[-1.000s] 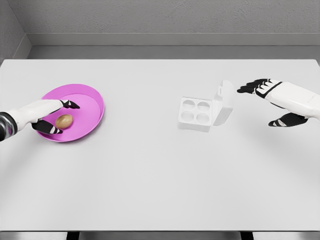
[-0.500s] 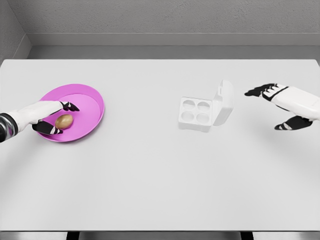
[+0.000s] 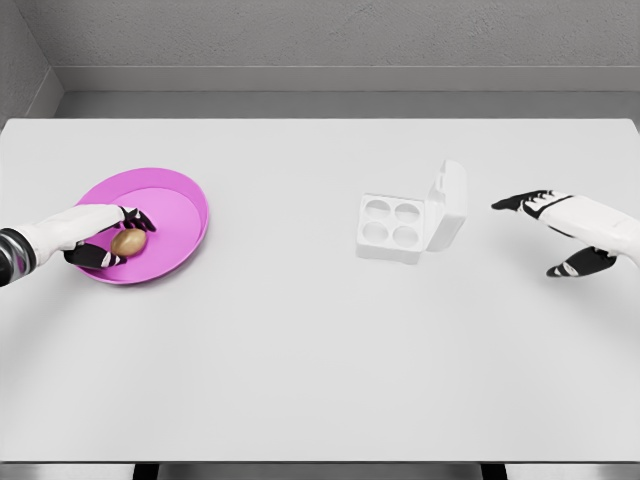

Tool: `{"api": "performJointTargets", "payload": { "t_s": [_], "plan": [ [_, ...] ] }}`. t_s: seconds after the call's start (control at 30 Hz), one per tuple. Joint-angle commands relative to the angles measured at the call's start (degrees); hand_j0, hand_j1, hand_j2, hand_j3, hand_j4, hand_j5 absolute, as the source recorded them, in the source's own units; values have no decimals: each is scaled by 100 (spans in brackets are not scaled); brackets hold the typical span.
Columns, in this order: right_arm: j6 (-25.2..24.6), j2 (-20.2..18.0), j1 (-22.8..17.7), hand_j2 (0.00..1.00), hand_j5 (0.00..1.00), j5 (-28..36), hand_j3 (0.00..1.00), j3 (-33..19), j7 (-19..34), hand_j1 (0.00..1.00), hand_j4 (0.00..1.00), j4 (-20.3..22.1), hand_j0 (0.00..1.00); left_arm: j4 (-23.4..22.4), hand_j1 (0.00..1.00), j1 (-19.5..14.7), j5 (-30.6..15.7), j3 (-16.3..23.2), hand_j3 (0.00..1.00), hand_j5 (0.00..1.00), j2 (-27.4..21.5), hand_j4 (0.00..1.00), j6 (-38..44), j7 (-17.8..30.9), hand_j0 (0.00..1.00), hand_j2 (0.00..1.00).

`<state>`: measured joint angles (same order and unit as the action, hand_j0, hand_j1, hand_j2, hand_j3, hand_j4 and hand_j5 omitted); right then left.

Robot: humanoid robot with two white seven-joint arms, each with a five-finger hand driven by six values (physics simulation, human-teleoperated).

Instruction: Pack egg into the box and close the box lid

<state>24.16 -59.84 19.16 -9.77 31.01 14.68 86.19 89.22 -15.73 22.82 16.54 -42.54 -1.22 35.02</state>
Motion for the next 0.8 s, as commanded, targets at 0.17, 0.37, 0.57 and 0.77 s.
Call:
{"api": "performJointTargets", "payload": {
  "t_s": [0.17, 0.37, 0.57, 0.77],
  "plan": [
    [-25, 218, 299, 100, 100, 28, 100, 380, -18, 100, 100, -269, 100, -27, 58, 0, -24, -19, 58, 58, 0, 58, -1, -2, 58, 58],
    [-17, 227, 369, 100, 100, 37, 100, 485, -9, 100, 100, -305, 100, -18, 55, -9, -32, -37, 55, 55, -9, 55, -1, -2, 55, 55],
    [-17, 245, 422, 100, 100, 28, 100, 538, -9, 100, 100, -410, 100, -1, 49, -70, -76, -46, 49, 49, -9, 49, -1, -2, 49, 49],
    [-8, 324, 501, 100, 100, 28, 100, 573, 18, 100, 100, -577, 100, 61, 45, -97, -112, -37, 45, 45, -9, 45, -19, -2, 45, 45]
  ]
}}
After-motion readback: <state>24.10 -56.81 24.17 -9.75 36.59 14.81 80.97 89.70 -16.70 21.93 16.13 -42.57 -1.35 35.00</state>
